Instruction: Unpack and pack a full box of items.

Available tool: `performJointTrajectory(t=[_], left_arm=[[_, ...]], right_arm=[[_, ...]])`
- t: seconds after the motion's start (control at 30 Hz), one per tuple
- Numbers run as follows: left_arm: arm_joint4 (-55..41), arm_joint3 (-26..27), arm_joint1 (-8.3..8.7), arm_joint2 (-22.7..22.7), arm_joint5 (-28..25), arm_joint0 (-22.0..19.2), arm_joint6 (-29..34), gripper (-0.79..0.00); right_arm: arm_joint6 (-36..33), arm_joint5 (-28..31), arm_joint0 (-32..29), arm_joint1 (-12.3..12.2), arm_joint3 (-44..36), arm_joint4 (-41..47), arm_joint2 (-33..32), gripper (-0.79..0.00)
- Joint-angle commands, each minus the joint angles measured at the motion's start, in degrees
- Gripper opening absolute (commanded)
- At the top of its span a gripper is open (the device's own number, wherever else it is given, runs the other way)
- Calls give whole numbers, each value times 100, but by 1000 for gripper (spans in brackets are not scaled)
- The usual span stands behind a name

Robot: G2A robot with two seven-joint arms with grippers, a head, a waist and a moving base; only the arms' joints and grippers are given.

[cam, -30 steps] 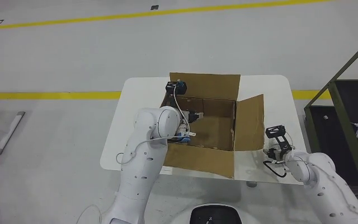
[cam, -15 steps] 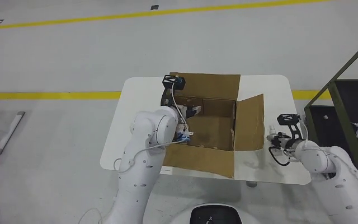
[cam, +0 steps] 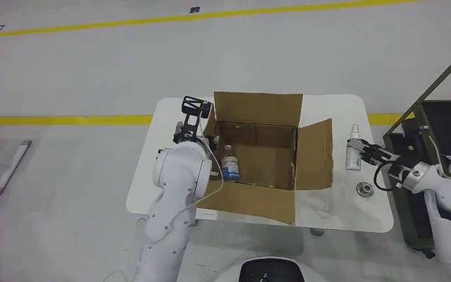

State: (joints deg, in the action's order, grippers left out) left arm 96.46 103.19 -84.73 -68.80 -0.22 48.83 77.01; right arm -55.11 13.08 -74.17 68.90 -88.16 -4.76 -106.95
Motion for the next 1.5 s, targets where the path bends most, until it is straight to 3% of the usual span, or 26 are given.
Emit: performJointTrajectory(t=[0.0, 0.13, 0.17, 0.2, 0.3, 0.67, 0.93, 1.23, 1.27, 1.3, 1.47], left_arm=[[-189, -58, -3, -93, 6, 43, 14, 0], [-264, -293, 1, -214, 23, 85, -16, 0], [-321, -349, -3, -244, 65, 92, -31, -68], [-402, -401, -7, -264, 78, 96, -36, -406], [-682, -540, -19, -358, 156, 92, -49, -785], [-1656, -850, -39, -712, 477, 63, -67, -785], [-2742, -794, -65, -973, 966, 47, 137, -785], [-3119, -758, -41, -1067, 1386, 159, 269, -785], [-3094, -761, -34, -1063, 1404, 168, 287, -499], [-3034, -766, -26, -1053, 1430, 172, 310, 0], [-2968, -753, 0, -1006, 1435, 160, 341, 0]], right_arm=[[-82, 58, -2, -17, -1, 227, -5, -785], [-129, 210, -39, -54, -126, 426, -21, -785], [-102, 232, -49, -64, -138, 440, -41, -785], [-55, 230, -60, -74, -141, 437, -56, -785], [-29, 208, -74, -101, -131, 516, -71, -785], [65, 186, -192, -196, -213, 583, -50, -785], [152, 191, -249, -269, -323, 802, -194, -785], [-37, 254, -270, -359, -575, 1191, -312, -785], [-60, 262, -266, -365, -605, 1224, -282, -785], [-70, 273, -260, -371, -644, 1241, -249, -785], [-146, 293, -204, -392, -781, 1484, -50, -785]])
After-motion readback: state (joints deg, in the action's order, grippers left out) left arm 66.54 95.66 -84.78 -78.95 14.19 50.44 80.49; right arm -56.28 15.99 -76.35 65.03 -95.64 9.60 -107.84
